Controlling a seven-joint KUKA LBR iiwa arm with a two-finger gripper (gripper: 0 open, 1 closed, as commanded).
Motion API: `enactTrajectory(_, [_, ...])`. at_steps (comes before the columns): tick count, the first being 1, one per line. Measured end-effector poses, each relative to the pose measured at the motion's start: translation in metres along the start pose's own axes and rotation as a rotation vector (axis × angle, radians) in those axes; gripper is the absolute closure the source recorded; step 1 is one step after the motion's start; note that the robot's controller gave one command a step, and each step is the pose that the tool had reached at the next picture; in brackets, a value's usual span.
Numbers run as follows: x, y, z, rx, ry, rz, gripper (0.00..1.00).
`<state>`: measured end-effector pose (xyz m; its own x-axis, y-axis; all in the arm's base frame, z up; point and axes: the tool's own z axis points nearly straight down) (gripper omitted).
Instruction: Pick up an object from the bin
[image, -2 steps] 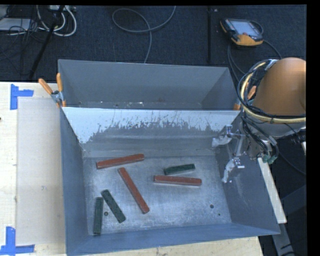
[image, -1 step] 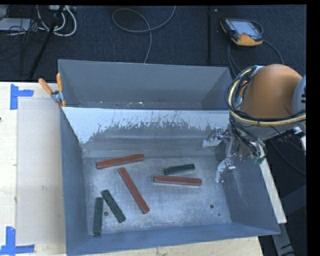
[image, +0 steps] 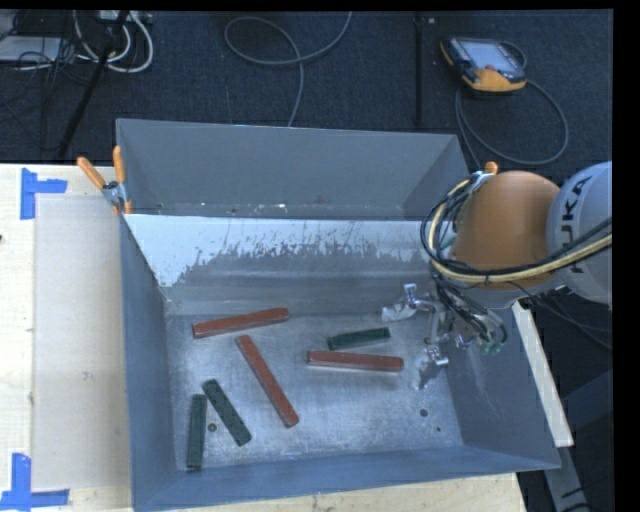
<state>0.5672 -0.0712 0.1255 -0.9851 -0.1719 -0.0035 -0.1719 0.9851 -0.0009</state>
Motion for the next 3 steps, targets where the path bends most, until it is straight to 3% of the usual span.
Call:
enactTrajectory(1, [-0.031, 0.035, 0.048, 0.003, -0.011, -0.261, 1.00])
enactTrajectory(2, [-0.031, 0.035, 0.048, 0.003, -0.011, -0.262, 1.00])
enactTrajectory(3, [-0.042, 0.019, -0.118, 0.001, -0.005, -0.367, 1.00])
